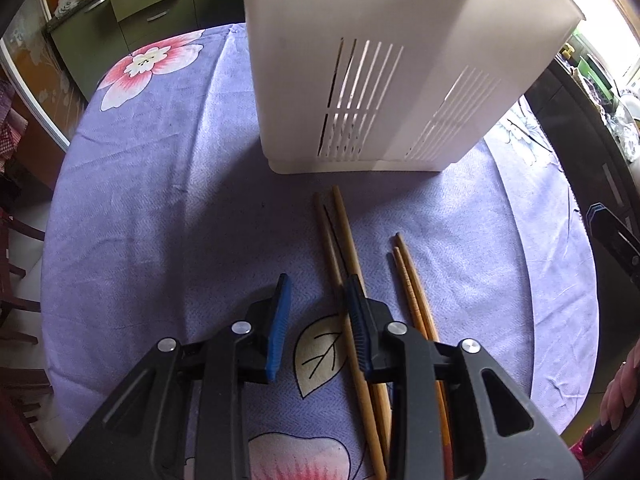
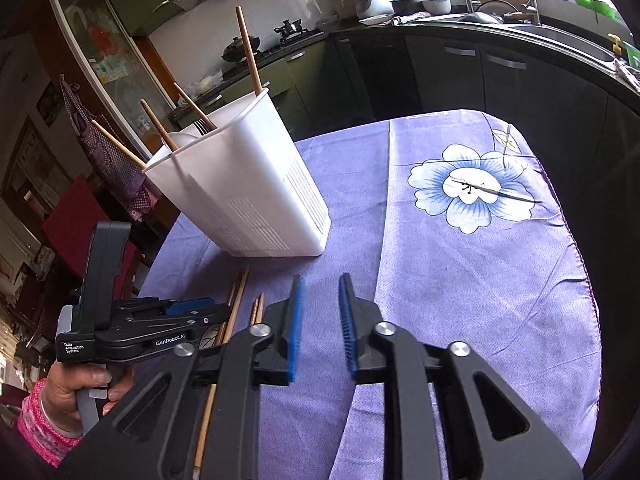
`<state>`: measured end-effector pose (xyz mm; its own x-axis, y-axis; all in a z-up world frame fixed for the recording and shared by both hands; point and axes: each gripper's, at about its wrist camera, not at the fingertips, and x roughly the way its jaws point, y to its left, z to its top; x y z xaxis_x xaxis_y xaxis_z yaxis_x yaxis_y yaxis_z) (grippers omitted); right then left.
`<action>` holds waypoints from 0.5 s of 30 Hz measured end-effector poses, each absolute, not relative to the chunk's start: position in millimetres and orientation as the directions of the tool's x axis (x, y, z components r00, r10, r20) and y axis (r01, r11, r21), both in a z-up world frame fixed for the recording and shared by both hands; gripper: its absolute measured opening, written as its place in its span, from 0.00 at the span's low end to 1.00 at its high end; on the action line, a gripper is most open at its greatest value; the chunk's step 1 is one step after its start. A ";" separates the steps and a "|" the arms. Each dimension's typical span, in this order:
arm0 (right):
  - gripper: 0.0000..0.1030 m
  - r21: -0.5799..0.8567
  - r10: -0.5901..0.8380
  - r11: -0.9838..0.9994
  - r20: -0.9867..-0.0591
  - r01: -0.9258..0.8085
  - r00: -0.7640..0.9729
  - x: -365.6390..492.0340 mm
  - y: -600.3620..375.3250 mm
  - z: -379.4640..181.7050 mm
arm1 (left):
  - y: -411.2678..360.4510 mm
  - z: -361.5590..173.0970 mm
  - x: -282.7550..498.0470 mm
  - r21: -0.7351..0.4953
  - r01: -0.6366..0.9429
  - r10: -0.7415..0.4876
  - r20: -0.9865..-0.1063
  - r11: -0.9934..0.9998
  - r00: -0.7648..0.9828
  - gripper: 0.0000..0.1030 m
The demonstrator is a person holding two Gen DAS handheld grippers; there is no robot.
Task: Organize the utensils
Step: 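Lower the left gripper onto a loose wooden chopstick and close on it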
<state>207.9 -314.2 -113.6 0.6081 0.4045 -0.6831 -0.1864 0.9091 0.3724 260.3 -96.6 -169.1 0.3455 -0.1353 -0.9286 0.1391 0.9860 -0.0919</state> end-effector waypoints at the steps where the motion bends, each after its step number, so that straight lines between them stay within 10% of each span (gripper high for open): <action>1: 0.26 0.373 0.405 0.909 -0.684 -0.187 0.606 207.6 -313.7 -114.9 | -98.7 -169.5 260.9 -0.086 0.140 -0.130 -0.930 0.986 0.345 0.26; 15: 0.35 0.311 0.386 0.923 -0.727 -0.228 0.568 205.3 -289.7 -124.9 | -90.7 -163.6 262.7 -0.053 0.129 -0.099 -0.921 0.990 0.377 0.05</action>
<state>205.3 -289.7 -124.9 0.5685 0.3857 -0.7267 -0.2278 0.9226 0.3114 262.7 -90.7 -163.6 0.3769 -0.0987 -0.9210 0.1291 0.9902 -0.0533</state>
